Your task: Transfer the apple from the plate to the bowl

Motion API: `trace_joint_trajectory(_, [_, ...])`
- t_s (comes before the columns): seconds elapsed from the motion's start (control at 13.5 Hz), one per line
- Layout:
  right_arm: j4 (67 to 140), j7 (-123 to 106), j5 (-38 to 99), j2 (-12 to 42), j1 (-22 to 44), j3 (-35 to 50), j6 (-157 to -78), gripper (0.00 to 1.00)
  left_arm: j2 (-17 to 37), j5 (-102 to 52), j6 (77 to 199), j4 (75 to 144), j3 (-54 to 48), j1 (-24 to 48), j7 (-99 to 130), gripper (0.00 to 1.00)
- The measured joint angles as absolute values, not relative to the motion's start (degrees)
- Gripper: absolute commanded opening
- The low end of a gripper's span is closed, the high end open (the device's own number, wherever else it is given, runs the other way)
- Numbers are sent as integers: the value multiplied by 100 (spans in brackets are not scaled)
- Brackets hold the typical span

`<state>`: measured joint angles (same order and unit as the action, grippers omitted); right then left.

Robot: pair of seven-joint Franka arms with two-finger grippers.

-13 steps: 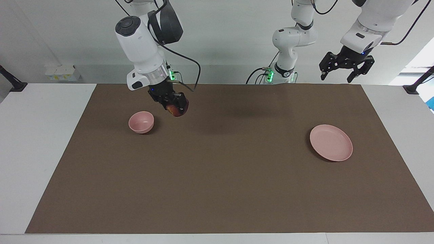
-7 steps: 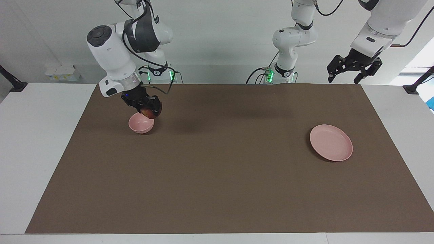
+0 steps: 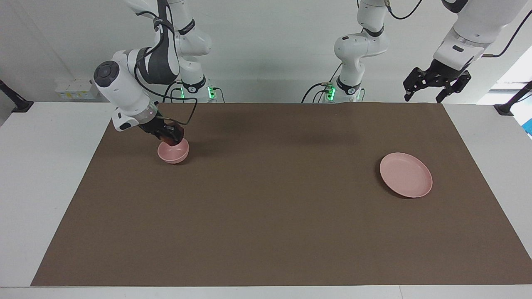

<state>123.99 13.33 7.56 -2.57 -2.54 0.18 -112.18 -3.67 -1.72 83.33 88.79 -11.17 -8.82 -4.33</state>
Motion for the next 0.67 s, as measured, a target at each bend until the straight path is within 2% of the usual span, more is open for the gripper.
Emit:
trace_joint_trajectory(0.3, [13017, 1328, 661, -79, -308, 22, -11984, 0, -367, -172, 8333, 8878, -317, 3, -432, 100])
trace_joint_trajectory(0.37, [13043, 1324, 595, -19, -333, 22, -12042, 38, -367, -172, 8333, 8877, -234, 72, -432, 100])
trace_joint_trajectory(0.45, [13045, 1324, 528, 28, -346, 22, -12063, 99, -367, -172, 8333, 8877, -204, 76, -432, 100])
trace_joint_trajectory(0.67, [12994, 1314, 477, 41, -340, 33, -12066, 100, -367, -172, 8341, 8877, -176, 77, -432, 100])
